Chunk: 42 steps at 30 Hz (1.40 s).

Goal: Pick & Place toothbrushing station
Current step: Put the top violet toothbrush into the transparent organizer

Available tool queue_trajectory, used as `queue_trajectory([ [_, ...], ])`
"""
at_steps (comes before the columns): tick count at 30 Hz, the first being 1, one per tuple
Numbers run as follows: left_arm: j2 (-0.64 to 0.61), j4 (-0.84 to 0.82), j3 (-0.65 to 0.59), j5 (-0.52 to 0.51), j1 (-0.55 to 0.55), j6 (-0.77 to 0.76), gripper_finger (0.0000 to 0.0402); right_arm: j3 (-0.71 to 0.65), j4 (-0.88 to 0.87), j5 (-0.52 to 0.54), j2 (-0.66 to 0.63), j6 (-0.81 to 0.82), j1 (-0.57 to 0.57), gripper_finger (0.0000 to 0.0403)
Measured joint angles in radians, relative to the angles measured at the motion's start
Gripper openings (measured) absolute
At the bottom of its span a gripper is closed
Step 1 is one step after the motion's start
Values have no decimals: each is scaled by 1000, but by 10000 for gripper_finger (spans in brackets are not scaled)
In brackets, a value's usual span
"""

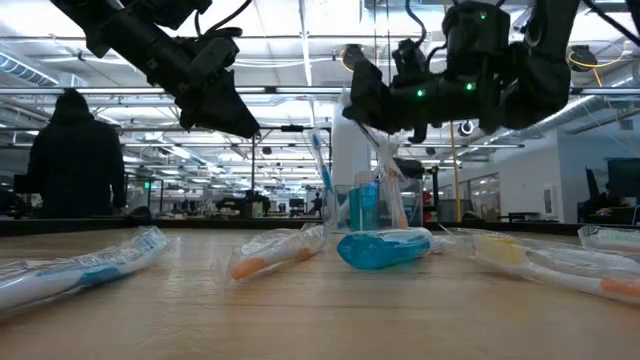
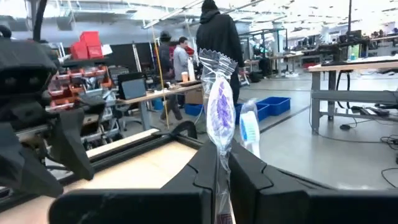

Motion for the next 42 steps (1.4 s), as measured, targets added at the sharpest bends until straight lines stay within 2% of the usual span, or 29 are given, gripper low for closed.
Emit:
queue_trajectory([
  [3, 0, 0, 0, 0, 0, 0, 141, 0, 78, 81, 52, 45, 6, 13],
  [7, 0, -2, 0, 0, 0, 0, 141, 0, 83, 231, 98, 60, 24, 13],
  [15, 0, -10, 0, 0, 0, 8, 141, 0, 92, 254, 101, -112, 89, 13],
  [21, 0, -10, 0, 0, 0, 8, 141, 0, 90, 512, 93, -226, 167, 13],
  [24, 0, -10, 0, 0, 0, 9, 141, 0, 87, 576, 92, -229, 195, 13],
  [29, 0, -10, 0, 0, 0, 8, 141, 0, 83, 575, 92, -224, 212, 13],
  [37, 0, -10, 0, 0, 0, -8, 141, 0, -1, 575, 93, -100, 211, 15],
  [42, 0, -10, 0, 0, 0, -8, 141, 0, -6, 573, 93, -108, 212, 38],
])
